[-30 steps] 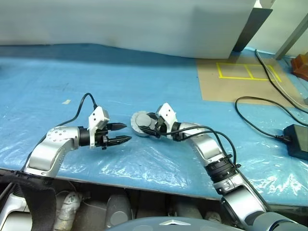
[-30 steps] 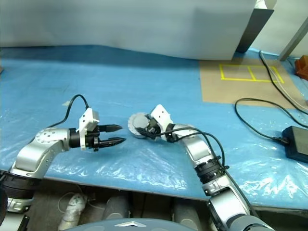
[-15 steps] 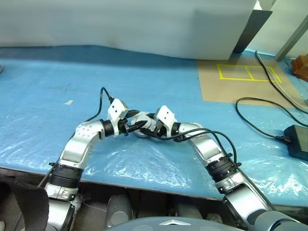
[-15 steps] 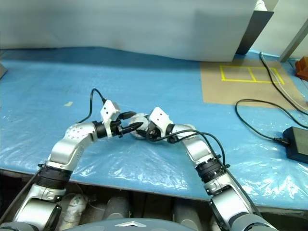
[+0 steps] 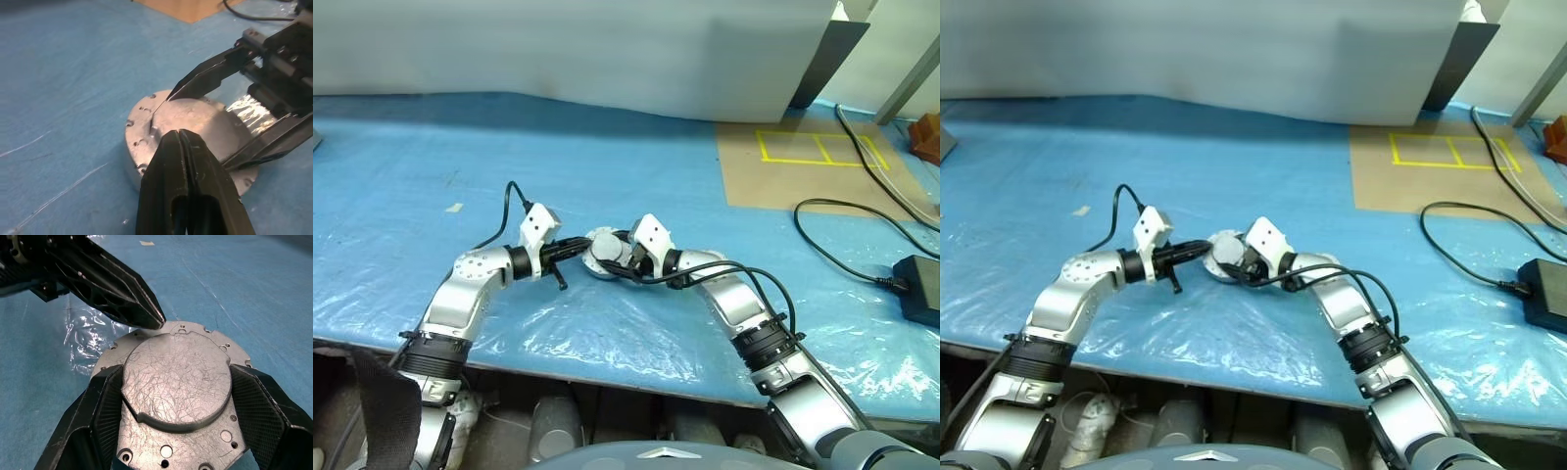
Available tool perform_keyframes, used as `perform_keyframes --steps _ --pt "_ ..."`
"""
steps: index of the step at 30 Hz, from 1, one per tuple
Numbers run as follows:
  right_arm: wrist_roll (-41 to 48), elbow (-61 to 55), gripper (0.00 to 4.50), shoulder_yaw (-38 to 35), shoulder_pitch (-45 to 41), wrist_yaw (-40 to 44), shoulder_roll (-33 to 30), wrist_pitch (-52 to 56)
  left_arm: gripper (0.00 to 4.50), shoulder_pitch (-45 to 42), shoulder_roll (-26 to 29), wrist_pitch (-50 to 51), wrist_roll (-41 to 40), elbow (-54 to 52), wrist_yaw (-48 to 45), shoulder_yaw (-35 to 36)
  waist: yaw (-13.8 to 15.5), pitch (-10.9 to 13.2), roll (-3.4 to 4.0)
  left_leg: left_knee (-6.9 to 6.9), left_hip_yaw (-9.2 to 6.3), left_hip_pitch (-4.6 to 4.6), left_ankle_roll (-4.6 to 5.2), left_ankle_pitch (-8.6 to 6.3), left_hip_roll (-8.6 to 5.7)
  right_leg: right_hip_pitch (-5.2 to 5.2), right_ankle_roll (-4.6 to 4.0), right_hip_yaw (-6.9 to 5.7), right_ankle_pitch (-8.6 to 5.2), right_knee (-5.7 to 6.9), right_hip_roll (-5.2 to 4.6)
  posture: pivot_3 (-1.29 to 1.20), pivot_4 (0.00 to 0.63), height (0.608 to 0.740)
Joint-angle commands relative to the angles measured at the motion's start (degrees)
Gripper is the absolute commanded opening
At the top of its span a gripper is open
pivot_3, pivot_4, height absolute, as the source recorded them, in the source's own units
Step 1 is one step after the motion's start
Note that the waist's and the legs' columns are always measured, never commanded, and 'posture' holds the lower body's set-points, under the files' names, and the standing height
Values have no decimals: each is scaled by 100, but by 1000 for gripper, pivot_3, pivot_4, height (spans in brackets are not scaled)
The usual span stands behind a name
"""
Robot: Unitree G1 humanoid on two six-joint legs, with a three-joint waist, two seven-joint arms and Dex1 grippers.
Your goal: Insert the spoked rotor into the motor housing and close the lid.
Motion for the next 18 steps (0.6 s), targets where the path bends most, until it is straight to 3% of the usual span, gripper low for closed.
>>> perform_keyframes --steps 1,12,13,15,18 --pt "-293 492 3149 55 244 -172 -116 408 24 -99 -24 -398 437 299 211 -171 2 -1 0 0 0 1 0 0 0 1 0 0 0 0 -1 0 150 740" --pt "-405 199 3149 72 170 -264 -129 133 24 29 1 -518 519 344 -96 -334 1 -11 9 -12 0 2 14 -8 1 -4 25 4 -15 -7 -3 0 150 740" --pt "-387 129 3737 29 141 -276 -121 47 0 19 -3 -507 509 354 -124 -338 2 -10 9 -14 0 1 13 -8 1 -6 25 5 -15 -7 -3 0 150 740" --pt "-304 -83 4311 14 113 -94 -180 2 0 9 -9 -513 523 372 -152 -355 12 -10 10 -17 1 -13 12 -7 1 -24 25 6 -15 -7 -4 0 150 740" --pt "-230 -372 4488 -11 67 63 -294 153 0 14 -16 -500 531 362 -217 -388 16 -10 11 -17 2 -38 0 0 1 -43 8 6 -6 -9 -5 0 150 740"
